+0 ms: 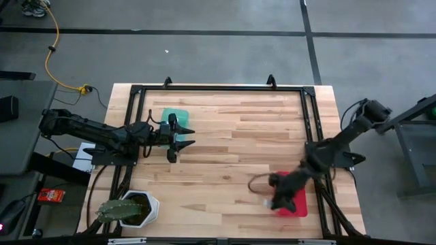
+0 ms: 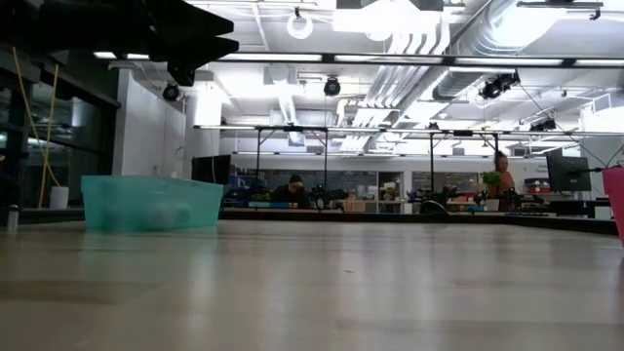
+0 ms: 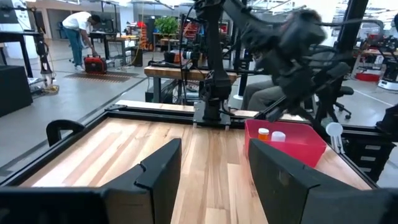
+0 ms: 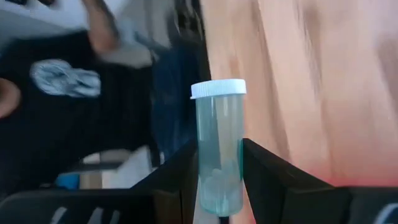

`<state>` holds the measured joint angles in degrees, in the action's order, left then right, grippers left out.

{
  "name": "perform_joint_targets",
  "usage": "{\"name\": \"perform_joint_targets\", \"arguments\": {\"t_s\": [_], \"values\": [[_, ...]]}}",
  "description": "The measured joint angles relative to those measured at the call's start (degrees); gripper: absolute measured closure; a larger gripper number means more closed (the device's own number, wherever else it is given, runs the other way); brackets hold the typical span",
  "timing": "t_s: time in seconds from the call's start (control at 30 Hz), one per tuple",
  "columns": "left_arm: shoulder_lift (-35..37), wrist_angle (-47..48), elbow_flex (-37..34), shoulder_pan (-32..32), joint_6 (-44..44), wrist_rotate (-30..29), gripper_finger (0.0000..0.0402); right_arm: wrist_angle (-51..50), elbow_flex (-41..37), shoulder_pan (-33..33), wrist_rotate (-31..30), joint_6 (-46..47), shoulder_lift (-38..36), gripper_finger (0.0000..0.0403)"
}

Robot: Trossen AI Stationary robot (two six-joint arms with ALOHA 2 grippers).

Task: Pick and place medicine bottles into bin by pill shape (circle, oval)
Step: Put the blue tablet bottle into the red bin

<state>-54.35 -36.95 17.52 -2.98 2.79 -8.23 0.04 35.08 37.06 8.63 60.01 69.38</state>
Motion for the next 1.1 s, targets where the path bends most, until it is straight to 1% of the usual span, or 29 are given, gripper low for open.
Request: {"name": "perform_joint_targets", "arguments": {"t_s": [0.1, 0.23, 0.3, 0.37, 0.47, 0.57, 0.67, 0.77, 0.93, 1.1], "values": [[0.0, 0.1, 0.0, 0.0, 0.0, 0.0, 0.0227, -13.7, 5.4, 5.2, -2.2, 8.2, 0.0, 0.0302], [0.0, 0.3, 0.0, 0.0, 0.0, 0.0, 0.0227, -31.6, 10.0, 9.7, -5.5, 18.9, 0.0, 0.0302], [0.0, 0.3, 0.0, 0.0, 0.0, 0.0, 0.0227, -37.0, 11.1, 11.0, -5.1, 23.8, 0.0, 0.0302], [0.0, 0.3, 0.0, 0.0, 0.0, 0.0, 0.0227, -39.9, 11.2, 12.0, -3.2, 27.9, 0.0, 0.0302], [0.0, 0.3, 0.0, 0.0, 0.0, 0.0, 0.0227, -39.8, 10.2, 13.3, 0.3, 31.6, 0.0, 0.0302], [0.0, 0.3, 0.0, 0.0, 0.0, 0.0, 0.0227, -38.9, 8.0, 14.0, 2.4, 35.6, 0.0, 0.0302], [0.0, 0.3, 0.0, 0.0, 0.0, 0.0, 0.0227, -38.3, 6.1, 14.1, 2.5, 38.1, 0.0, 0.0302], [0.0, 0.3, 0.0, 0.0, 0.0, 0.0, 0.0227, -37.7, 5.3, 13.7, 1.2, 37.8, 0.0, 0.0302], [0.0, 0.3, 0.0, 0.0, 0.0, 0.0, 0.0227, -37.0, 5.3, 13.6, -4.6, 37.5, 0.0, 0.0302], [0.0, 0.3, 0.0, 0.0, 0.0, 0.0, 0.0227, -37.1, 5.3, 13.6, -4.7, 37.5, 0.0, 0.0297]]}}
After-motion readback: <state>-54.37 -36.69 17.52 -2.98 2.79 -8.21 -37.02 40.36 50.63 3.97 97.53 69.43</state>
